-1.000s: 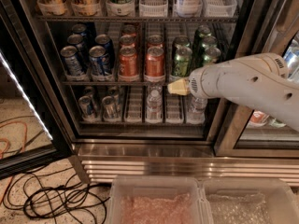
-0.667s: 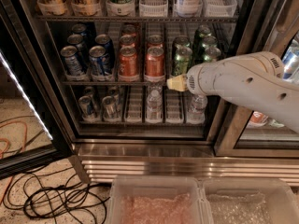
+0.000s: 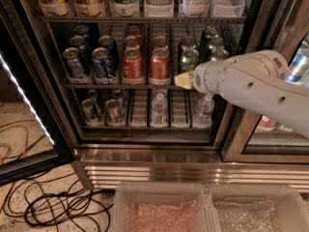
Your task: Pick green can from middle shelf of fridge
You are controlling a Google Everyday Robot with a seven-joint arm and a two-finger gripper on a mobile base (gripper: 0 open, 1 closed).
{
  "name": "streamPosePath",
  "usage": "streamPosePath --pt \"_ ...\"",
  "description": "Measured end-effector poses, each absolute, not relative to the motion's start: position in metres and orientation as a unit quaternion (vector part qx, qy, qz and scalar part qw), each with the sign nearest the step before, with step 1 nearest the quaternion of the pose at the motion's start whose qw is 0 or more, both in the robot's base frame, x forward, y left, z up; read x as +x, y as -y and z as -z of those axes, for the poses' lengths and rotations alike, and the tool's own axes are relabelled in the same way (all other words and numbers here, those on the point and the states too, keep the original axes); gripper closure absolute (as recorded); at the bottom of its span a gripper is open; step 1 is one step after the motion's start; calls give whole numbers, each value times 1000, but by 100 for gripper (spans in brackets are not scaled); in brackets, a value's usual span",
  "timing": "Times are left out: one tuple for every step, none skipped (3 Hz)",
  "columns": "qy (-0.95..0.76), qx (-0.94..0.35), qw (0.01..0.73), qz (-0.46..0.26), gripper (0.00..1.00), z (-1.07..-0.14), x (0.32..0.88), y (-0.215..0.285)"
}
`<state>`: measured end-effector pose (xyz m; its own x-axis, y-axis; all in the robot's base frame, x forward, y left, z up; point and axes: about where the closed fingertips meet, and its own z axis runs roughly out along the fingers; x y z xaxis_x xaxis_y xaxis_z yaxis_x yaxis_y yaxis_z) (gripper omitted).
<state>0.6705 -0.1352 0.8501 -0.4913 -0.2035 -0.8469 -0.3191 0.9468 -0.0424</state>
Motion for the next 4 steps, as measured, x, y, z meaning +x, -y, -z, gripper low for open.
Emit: streamPosePath --pt "-861 -147 484 -51 31 -846 683 139" --pt "-862 -143 485 -45 31 -841 695 140" --pt "-861 -138 487 -39 30 -838 706 142" --pt "-858 -135 494 -35 30 -839 719 142"
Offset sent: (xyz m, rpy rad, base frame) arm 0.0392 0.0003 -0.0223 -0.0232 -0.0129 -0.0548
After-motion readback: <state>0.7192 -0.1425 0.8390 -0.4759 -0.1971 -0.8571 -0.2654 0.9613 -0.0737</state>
